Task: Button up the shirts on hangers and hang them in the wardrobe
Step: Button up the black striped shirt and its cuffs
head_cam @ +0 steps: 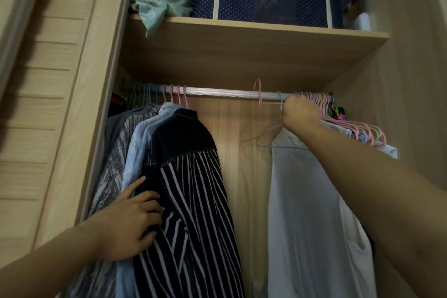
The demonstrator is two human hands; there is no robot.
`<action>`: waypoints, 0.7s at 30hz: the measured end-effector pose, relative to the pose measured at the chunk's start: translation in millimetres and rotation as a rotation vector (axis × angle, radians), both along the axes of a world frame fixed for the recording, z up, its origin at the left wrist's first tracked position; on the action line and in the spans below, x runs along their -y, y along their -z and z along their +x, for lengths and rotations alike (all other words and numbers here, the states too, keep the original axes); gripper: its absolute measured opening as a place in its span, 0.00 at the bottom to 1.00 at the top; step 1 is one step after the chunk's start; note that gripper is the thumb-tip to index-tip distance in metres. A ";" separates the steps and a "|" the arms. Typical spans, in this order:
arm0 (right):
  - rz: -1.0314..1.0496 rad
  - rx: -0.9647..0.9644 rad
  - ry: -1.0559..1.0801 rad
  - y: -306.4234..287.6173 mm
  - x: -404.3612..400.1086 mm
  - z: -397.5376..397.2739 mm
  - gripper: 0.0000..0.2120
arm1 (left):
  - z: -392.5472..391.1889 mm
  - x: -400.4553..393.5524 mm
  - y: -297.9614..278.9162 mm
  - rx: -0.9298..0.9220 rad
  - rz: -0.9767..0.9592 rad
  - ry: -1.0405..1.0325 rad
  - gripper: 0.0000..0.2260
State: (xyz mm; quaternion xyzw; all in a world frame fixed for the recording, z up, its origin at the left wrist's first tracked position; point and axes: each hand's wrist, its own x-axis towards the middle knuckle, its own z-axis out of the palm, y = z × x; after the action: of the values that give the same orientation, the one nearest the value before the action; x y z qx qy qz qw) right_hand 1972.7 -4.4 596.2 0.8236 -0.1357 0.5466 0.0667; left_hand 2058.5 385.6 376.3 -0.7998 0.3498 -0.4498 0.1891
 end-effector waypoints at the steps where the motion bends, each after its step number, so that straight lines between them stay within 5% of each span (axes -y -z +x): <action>1: 0.055 0.003 -0.042 -1.7 -3.8 2.4 0.14 | -0.4 0.1 -0.3 0.003 -0.005 -0.004 0.10; 12: 0.361 0.152 -0.288 90.7 -3.1 -7.6 0.12 | -20.7 18.5 -0.7 -0.139 0.051 -0.201 0.21; 16: 0.530 -0.013 -0.393 81.0 -4.6 -19.7 0.13 | -43.3 36.4 -7.8 -0.197 0.035 -0.286 0.19; 21: 0.908 -0.168 -0.703 92.6 -13.5 -22.4 0.27 | -64.3 36.0 -10.9 -0.254 0.033 -0.389 0.20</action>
State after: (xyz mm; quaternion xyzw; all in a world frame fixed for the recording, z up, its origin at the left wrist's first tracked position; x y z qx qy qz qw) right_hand 1950.3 9.0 503.6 0.8059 -0.0690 0.3557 -0.4683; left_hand 1994.2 349.6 387.2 -0.8992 0.2171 -0.2948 0.2397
